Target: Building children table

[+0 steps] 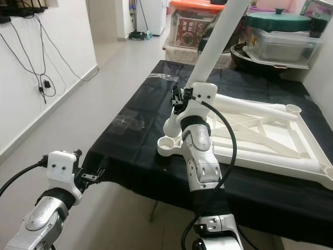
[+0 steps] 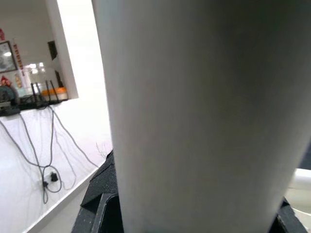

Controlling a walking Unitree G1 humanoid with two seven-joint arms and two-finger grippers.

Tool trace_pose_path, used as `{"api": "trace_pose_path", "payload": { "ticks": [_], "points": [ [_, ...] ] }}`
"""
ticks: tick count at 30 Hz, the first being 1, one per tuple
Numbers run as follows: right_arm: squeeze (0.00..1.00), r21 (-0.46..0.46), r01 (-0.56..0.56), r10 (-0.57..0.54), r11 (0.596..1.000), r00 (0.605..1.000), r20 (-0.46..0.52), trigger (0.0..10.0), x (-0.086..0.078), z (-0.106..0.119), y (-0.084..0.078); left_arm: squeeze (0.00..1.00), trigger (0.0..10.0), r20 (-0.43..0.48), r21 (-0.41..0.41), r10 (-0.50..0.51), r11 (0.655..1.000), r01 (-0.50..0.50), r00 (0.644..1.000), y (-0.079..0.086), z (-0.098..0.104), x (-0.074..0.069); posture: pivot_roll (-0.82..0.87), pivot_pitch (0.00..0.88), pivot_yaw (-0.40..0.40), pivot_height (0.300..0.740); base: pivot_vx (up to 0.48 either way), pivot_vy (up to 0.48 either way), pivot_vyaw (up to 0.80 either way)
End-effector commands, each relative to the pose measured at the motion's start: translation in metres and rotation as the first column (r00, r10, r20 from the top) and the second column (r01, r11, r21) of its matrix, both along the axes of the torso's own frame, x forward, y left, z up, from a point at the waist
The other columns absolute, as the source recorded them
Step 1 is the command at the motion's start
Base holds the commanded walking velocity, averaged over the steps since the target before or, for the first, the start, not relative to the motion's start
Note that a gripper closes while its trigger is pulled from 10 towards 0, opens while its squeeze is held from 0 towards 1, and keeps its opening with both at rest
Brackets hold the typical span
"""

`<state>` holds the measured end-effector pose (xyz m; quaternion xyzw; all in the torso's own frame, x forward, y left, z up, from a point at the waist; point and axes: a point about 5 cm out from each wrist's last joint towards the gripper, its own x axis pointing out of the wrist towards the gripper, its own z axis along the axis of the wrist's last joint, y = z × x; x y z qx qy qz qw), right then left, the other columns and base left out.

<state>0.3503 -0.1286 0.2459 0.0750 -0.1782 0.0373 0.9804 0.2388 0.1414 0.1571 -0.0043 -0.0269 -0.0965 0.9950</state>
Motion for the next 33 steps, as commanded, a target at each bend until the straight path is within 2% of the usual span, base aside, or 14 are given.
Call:
{"api": "trace_pose_path", "payload": {
  "ticks": [1, 11, 16, 28, 31, 33],
  "points": [
    [0.0, -0.004, -0.008, 0.008, 1.0, 1.0, 0.028, 10.0, -0.001, 0.004, 0.003, 0.0, 10.0, -0.008, 0.002, -0.006, 1.0, 0.006, 1.0, -0.003, -0.003, 0.0, 0.1, 0.062, -0.06, 0.74, 0.304, 0.0, 0.0],
    [0.0, -0.004, -0.015, 0.015, 1.0, 1.0, 0.025, 10.0, 0.0, 0.003, 0.004, 0.0, 10.0, -0.008, -0.006, -0.014, 1.0, 0.014, 1.0, -0.005, -0.004, 0.001, 0.1, 0.065, -0.06, 0.74, 0.319, 0.0, 0.0],
    [0.0, -0.005, -0.016, 0.016, 1.0, 1.0, 0.024, 10.0, 0.001, 0.003, 0.003, 0.0, 10.0, -0.015, -0.023, 0.015, 1.0, -0.015, 1.0, -0.003, -0.004, 0.003, 0.1, 0.066, -0.06, 0.74, 0.0, 0.0, 0.0],
    [0.0, -0.006, -0.04, 0.04, 0.999, 0.999, 0.029, 10.0, 0.002, 0.006, 0.004, 0.0, 10.0, -0.032, -0.012, -0.001, 1.0, 0.001, 0.999, -0.004, -0.007, 0.0, 0.09, 0.073, -0.062, 0.74, 0.0, 0.0, 0.0],
    [0.0, 0.005, -0.174, 0.174, 0.985, 0.985, -0.001, 10.0, 0.009, 0.009, 0.006, 0.0, 10.0, -0.043, -0.023, -0.035, 0.999, 0.034, 0.998, -0.009, -0.009, -0.003, 0.09, 0.079, -0.061, 0.74, 0.0, 0.0, 0.0],
    [0.0, -0.007, -0.248, 0.248, 0.969, 0.968, -0.021, 10.0, 0.017, 0.014, 0.0, 0.0, 10.0, -0.046, -0.04, -0.092, 0.995, 0.09, 0.995, -0.016, -0.009, -0.007, 0.09, 0.081, -0.063, 0.74, 0.0, 0.0, 0.0]
  ]
}}
